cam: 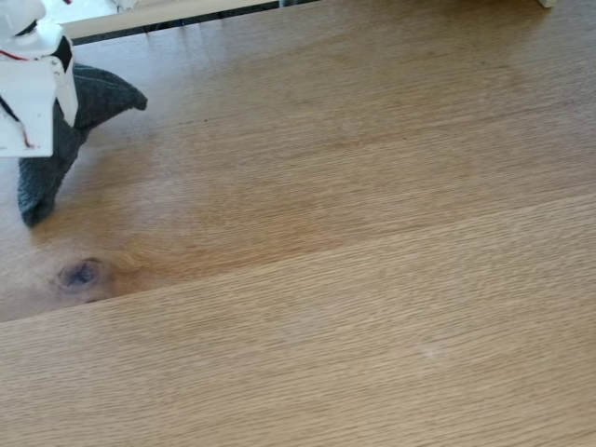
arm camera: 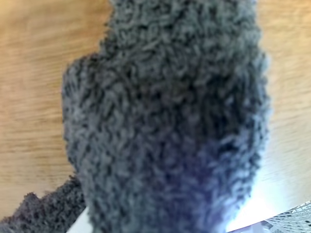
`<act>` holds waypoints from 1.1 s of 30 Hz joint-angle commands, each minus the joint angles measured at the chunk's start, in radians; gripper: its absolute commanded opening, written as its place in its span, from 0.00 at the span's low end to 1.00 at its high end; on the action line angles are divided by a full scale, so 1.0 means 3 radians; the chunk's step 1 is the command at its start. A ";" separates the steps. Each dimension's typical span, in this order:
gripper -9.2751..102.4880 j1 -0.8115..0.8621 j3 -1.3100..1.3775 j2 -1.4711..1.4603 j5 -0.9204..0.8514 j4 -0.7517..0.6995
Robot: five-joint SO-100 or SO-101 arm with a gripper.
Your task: Clean the area in front of the robot
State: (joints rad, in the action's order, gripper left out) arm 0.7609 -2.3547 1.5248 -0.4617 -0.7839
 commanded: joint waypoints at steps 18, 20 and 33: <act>0.08 -0.2158 0.0578 0.1815 0.1355 -0.0343; 0.08 -0.2419 0.0578 0.1948 0.1611 -0.0251; 0.08 -0.2265 -0.0291 0.3365 0.2265 -0.0230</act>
State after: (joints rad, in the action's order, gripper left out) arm 0.0598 -2.3209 2.3071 0.2454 -0.8529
